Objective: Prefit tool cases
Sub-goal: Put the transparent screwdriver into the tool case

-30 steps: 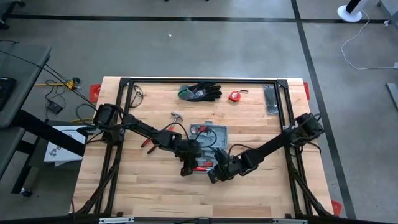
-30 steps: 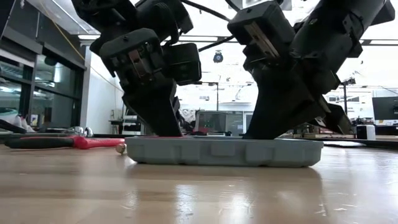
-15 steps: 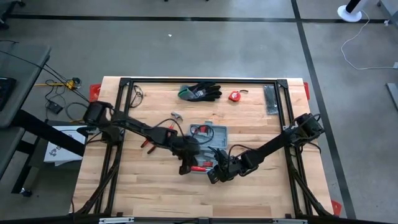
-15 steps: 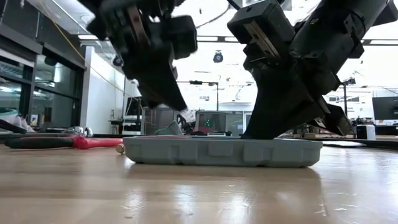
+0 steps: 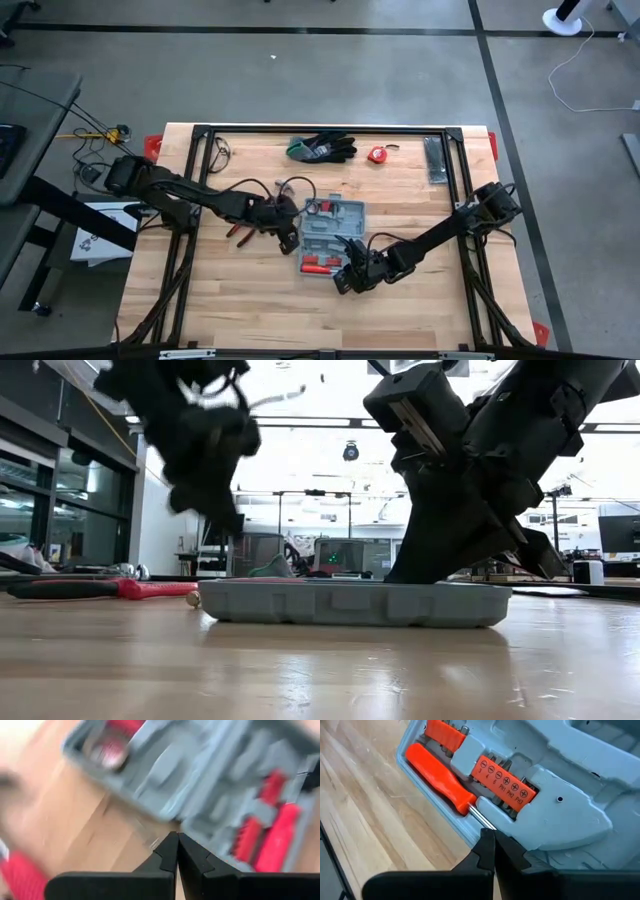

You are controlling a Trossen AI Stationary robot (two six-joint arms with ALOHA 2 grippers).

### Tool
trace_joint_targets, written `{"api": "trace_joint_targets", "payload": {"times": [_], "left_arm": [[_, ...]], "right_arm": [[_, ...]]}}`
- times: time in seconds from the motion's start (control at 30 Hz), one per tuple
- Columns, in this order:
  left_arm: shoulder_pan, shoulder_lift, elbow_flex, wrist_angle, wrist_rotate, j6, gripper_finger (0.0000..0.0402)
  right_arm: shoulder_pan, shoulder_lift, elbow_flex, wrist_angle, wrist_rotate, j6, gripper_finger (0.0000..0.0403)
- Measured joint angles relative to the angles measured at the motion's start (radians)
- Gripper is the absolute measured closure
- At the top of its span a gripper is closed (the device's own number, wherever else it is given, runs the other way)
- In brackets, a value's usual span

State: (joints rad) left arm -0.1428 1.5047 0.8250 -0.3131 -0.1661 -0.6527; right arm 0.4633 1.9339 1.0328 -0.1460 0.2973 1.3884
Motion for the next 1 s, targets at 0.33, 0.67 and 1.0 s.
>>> {"api": "trace_joint_targets", "payload": {"times": [0.33, 0.67, 1.0], "left_arm": [[0.025, 0.005, -0.105, 0.110, 0.049, -0.157, 0.0305], [0.032, 0.132, -0.104, 0.164, 0.088, -0.166, 0.0211], [0.031, 0.174, -0.095, 0.069, 0.076, -0.127, 0.0277]], "right_arm": [[-0.001, 0.001, -0.001, -0.001, 0.025, -0.001, 0.0403], [-0.001, 0.001, -0.001, 0.000, 0.026, -0.001, 0.0403], [0.002, -0.001, -0.002, 0.009, 0.035, 0.027, 0.0403]]}}
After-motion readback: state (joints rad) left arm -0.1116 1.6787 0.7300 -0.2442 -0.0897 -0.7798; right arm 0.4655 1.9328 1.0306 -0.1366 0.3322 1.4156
